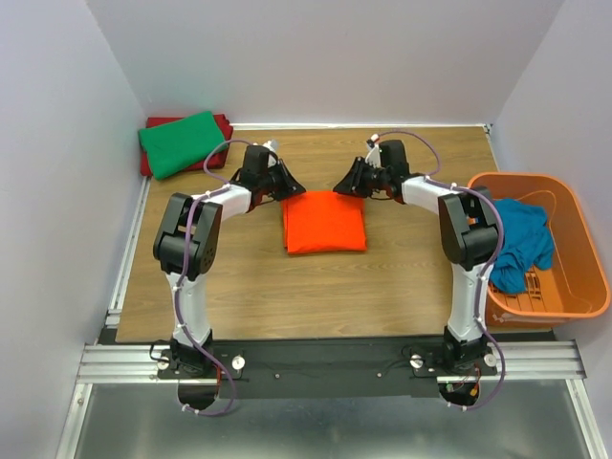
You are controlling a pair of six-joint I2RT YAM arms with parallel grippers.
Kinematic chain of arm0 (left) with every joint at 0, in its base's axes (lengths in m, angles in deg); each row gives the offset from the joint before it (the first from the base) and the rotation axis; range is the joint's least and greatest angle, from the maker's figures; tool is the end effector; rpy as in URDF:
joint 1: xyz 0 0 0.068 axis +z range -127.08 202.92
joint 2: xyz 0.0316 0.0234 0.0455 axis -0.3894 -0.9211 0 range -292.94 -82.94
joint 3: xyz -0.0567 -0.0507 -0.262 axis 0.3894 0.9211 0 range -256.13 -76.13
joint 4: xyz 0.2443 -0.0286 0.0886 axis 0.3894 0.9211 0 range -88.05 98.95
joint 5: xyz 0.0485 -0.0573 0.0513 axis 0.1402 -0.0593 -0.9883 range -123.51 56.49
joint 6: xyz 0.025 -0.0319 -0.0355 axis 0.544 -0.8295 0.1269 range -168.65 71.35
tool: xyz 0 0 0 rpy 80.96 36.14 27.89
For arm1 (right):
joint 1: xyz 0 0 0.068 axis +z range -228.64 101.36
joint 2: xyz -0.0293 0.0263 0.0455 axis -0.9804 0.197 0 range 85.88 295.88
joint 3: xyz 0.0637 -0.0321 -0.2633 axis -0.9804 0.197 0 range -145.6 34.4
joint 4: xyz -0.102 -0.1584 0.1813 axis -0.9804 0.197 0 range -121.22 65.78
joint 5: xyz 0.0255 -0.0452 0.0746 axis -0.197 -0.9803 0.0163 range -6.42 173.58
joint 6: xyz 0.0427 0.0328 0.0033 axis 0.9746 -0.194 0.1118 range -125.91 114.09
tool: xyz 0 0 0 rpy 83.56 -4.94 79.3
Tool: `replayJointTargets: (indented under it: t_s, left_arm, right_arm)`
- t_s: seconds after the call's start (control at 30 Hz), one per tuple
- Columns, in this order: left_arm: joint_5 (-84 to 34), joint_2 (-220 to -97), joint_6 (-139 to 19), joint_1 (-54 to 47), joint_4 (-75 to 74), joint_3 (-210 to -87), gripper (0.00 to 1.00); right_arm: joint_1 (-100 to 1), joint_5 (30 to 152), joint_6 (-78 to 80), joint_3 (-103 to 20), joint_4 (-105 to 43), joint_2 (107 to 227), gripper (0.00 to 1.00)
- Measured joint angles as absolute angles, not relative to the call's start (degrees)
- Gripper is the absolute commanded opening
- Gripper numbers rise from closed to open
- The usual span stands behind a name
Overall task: Fold and stack the t-shirts
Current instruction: Smooth out wrinkles on the folded tshirt
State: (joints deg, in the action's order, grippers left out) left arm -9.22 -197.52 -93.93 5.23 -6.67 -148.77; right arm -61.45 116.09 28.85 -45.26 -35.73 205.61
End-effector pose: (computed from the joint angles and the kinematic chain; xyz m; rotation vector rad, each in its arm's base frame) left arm 0.4158 -0.1480 0.1760 -0.2872 2.2824 -1.0631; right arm 0.4354 0.1547 0.1705 0.0103 2.3078 1.1124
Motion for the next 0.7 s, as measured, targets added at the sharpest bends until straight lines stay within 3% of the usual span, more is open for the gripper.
replayJointTargets:
  t_s: [0.37,0.6,0.7]
  left_arm:
    - [-8.0,-203.3,-95.3,9.6,-9.3,-147.1,0.04]
    - [-6.8,-203.3,-95.4,10.9,-11.0,-146.8,0.07]
    - [-6.6,-203.3,-95.4,12.0,-11.1,-146.8,0.12]
  right_arm:
    - [-63.7,117.0,31.2,-44.8,-37.2,211.5,0.33]
    - [-65.0,118.2,32.3,-44.8,-38.6,212.0,0.33]
    - [-65.6,118.6,32.4,-44.8,-38.6,212.0,0.33]
